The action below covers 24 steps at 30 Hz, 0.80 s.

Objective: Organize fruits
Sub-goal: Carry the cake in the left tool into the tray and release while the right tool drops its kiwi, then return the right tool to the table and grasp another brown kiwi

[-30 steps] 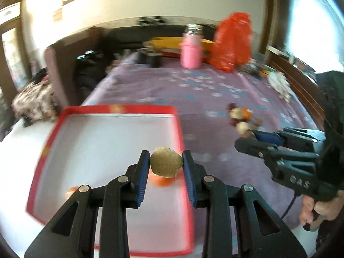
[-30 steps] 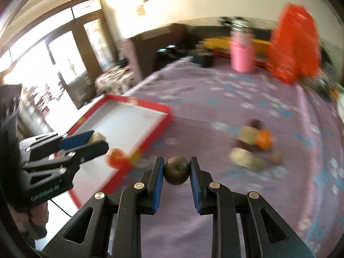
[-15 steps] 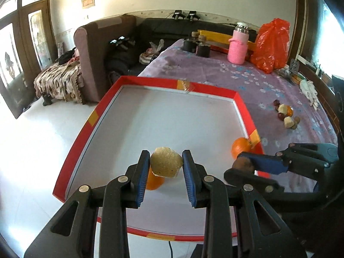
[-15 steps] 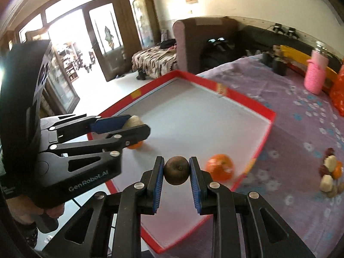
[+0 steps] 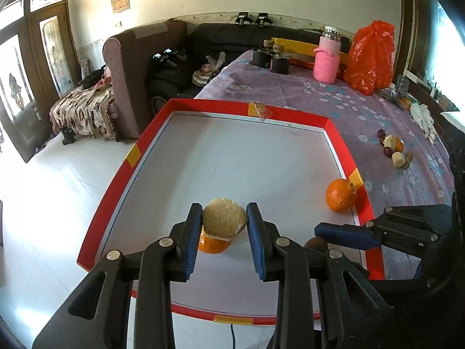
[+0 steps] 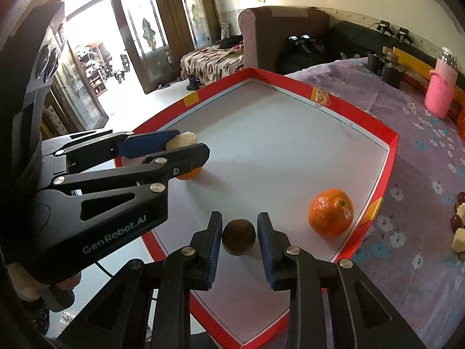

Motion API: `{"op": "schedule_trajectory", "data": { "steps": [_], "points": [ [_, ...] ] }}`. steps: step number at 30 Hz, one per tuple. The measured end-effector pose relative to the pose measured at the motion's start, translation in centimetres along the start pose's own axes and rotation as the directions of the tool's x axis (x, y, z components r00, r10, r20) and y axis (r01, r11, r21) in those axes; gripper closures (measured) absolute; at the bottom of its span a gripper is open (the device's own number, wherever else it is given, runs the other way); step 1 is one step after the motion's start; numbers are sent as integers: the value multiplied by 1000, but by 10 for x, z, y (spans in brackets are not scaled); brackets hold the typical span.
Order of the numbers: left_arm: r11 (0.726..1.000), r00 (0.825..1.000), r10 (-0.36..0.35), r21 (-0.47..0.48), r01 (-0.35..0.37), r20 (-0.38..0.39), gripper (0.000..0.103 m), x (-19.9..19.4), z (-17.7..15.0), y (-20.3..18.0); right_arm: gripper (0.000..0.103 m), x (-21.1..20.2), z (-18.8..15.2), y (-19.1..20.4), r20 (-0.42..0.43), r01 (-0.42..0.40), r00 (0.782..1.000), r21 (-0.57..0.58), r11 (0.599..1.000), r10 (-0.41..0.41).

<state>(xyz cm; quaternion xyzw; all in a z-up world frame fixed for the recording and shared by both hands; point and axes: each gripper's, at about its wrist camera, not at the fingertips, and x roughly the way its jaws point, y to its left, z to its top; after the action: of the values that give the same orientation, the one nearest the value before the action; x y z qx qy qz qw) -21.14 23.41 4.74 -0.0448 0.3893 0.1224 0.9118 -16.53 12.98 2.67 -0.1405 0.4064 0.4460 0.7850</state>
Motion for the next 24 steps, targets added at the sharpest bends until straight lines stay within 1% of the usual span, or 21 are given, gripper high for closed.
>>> {"op": "schedule_trajectory", "data": {
  "steps": [2,4,6,7,8,9,11,13,15,16,19,22,24],
  "points": [
    [1000,1000,-11,14,11,-4,74,0,0,-3,76,-4,-2,-1,7,-1,1000,5,1000,1],
    [999,1000,-4,35,4,-2,74,0,0,-8,76,-8,-2,-3,19,-2,1000,14,1000,1],
    [999,1000,-16,38,16,2,72,-2,1,-10,74,-14,-3,-6,32,0,999,26,1000,-1],
    [999,1000,-18,38,17,4,66,-3,2,-11,71,-18,-4,-9,37,1,999,33,999,-3],
    [999,1000,-20,41,20,9,58,-5,3,-12,70,-22,-4,-10,44,2,999,39,999,-4],
    [999,1000,-18,46,18,18,54,-7,4,-14,67,-26,-5,-13,56,2,998,49,999,-5],
    [999,999,-11,47,9,34,35,-12,5,-17,64,-36,-7,-21,81,-6,997,76,997,-1],
    [999,999,-19,47,17,50,30,-17,7,-21,60,-47,-10,-29,110,3,994,94,996,-14],
    [998,997,-47,53,45,55,29,-21,9,-28,53,-59,-14,-40,131,32,990,114,993,-47],
    [997,997,-59,59,56,54,28,-23,9,-31,52,-63,-16,-44,136,43,989,121,992,-59],
    [992,995,-87,97,81,54,27,-25,11,-49,49,-82,-29,-64,157,90,981,160,983,-115],
    [983,992,-118,149,110,47,27,-26,13,-72,47,-101,-49,-95,153,160,969,223,962,-196],
    [974,989,-141,185,131,44,27,-26,15,-88,46,-111,-60,-114,142,186,963,264,946,-229]
  ]
}}
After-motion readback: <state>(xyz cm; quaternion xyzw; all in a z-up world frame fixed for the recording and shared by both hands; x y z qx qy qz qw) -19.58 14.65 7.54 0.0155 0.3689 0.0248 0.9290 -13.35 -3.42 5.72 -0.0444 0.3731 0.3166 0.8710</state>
